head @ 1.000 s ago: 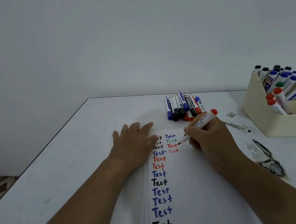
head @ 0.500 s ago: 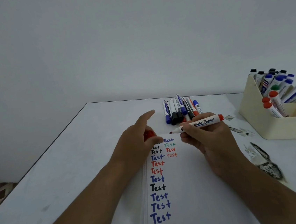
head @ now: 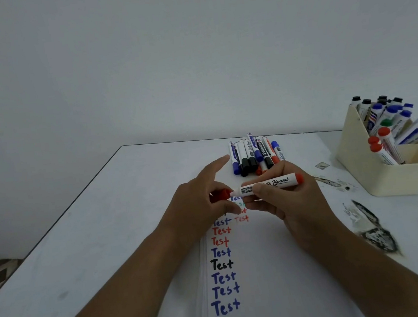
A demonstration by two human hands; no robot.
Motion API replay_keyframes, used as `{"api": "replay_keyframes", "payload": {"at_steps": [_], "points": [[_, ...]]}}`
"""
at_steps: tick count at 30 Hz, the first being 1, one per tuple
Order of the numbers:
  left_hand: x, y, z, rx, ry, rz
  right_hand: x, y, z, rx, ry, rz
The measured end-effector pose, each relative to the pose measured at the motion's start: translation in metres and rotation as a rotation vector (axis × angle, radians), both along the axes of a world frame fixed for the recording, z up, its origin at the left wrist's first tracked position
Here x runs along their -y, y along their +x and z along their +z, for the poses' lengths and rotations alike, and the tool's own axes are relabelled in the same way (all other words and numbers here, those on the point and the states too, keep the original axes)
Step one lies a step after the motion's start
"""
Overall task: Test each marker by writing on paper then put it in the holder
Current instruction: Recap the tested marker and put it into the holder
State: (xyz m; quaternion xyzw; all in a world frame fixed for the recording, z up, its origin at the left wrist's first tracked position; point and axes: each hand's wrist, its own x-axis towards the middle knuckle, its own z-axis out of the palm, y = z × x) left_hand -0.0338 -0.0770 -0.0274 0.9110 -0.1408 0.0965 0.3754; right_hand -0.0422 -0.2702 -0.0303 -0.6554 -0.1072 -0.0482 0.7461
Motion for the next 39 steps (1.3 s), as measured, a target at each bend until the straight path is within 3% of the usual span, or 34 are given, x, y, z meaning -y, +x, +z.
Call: {"api": "replay_keyframes", "payload": {"at_steps": [11,20,39], "points": [[0.0,0.002,-0.005,0.082,0.13,-0.002,-0.002,0.0,0.001,0.055,-0.158,-0.052],[0.008,-0.005,-0.004,0.144,0.116,-0.037,0.002,0.003,0.004,-0.055,-0.037,-0.033],[0.02,-0.015,-0.009,0.22,0.114,0.081,0.001,0.002,0.001,-0.036,-0.118,-0.001]]}}
